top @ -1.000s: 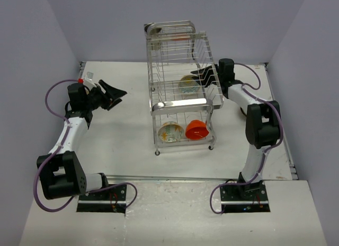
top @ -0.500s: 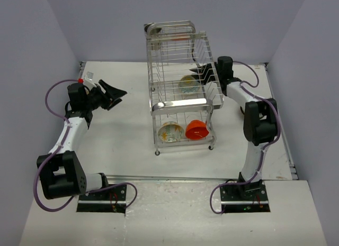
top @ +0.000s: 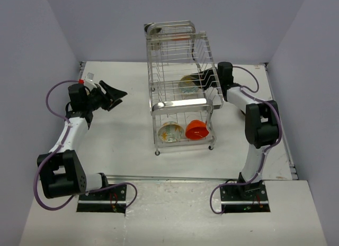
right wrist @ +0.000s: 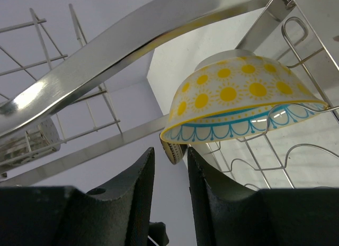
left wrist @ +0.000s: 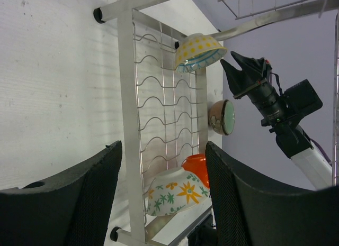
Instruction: Unload the bowls from the dish rack
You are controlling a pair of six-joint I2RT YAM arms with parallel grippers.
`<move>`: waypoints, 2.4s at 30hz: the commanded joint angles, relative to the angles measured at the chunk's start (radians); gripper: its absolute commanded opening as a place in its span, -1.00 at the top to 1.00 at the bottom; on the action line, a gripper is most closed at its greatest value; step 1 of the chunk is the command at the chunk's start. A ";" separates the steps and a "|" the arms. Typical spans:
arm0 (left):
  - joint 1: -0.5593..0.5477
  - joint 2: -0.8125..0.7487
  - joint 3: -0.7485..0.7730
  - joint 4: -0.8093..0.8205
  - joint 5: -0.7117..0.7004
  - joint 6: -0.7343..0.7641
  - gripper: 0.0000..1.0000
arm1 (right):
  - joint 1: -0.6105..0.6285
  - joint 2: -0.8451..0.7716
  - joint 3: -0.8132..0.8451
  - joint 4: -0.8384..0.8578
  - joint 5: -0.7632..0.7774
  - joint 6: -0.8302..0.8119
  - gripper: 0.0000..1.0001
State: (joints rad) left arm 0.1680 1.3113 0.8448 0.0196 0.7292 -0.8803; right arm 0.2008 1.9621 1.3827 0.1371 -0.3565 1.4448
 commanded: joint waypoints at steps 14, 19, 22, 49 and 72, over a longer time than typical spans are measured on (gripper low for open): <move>0.007 -0.007 -0.012 0.051 0.026 -0.009 -0.30 | 0.011 -0.006 0.041 0.007 0.016 -0.017 0.34; 0.007 0.000 -0.010 0.054 0.029 -0.008 -0.31 | 0.011 0.033 0.099 -0.024 0.017 -0.017 0.34; 0.008 0.002 -0.010 0.056 0.032 -0.008 -0.31 | 0.011 0.060 0.133 -0.045 0.019 -0.015 0.34; 0.016 0.016 -0.023 0.097 0.062 -0.034 -0.31 | 0.011 0.176 0.237 -0.133 0.065 -0.027 0.37; 0.018 0.009 -0.032 0.098 0.061 -0.034 -0.31 | 0.017 -0.029 -0.123 0.257 0.027 0.008 1.00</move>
State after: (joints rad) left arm 0.1764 1.3262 0.8196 0.0738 0.7742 -0.9066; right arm 0.2222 1.9881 1.3190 0.2962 -0.3550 1.4666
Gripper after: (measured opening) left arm 0.653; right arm 0.046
